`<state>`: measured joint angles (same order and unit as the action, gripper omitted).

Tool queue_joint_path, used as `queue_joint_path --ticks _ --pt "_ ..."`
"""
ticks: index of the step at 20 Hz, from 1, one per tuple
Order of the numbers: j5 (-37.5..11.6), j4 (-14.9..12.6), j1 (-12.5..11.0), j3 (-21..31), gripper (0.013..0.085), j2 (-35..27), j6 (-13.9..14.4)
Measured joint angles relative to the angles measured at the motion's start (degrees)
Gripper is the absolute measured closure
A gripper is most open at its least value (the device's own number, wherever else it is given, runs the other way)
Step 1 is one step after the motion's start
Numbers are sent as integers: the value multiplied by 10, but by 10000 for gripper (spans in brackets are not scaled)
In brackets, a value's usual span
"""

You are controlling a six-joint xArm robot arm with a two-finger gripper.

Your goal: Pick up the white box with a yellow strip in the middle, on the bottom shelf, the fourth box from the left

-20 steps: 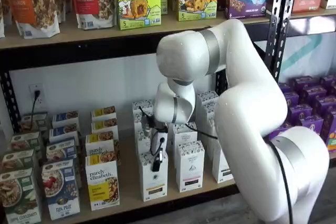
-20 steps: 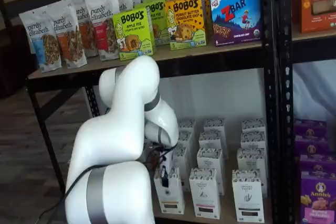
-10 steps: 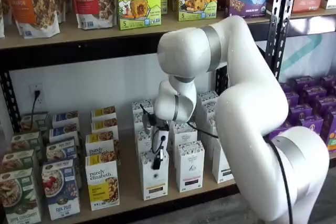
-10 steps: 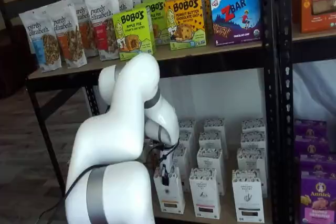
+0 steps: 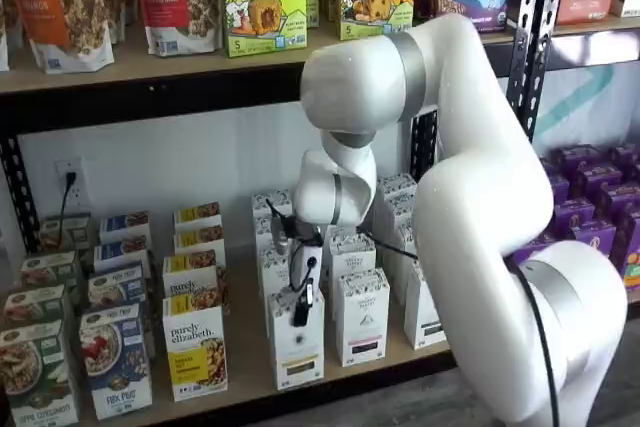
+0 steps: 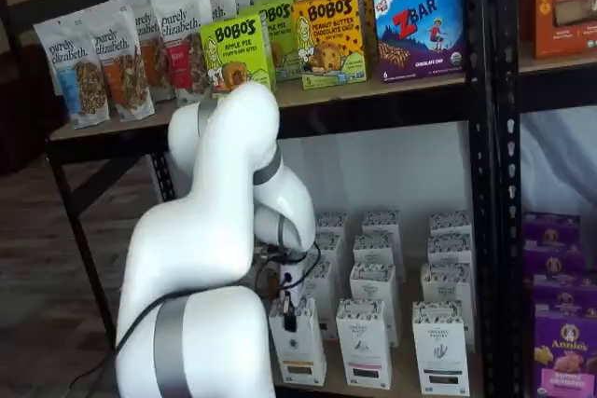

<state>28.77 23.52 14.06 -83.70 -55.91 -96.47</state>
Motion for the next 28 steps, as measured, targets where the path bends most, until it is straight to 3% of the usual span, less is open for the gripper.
queue_joint_path --ticks 11,21,28 --pt "-45 28 16 141 450 90 -19" --pt "-75 85 37 285 450 201 -58" --pt "-92 60 48 377 450 293 -24"
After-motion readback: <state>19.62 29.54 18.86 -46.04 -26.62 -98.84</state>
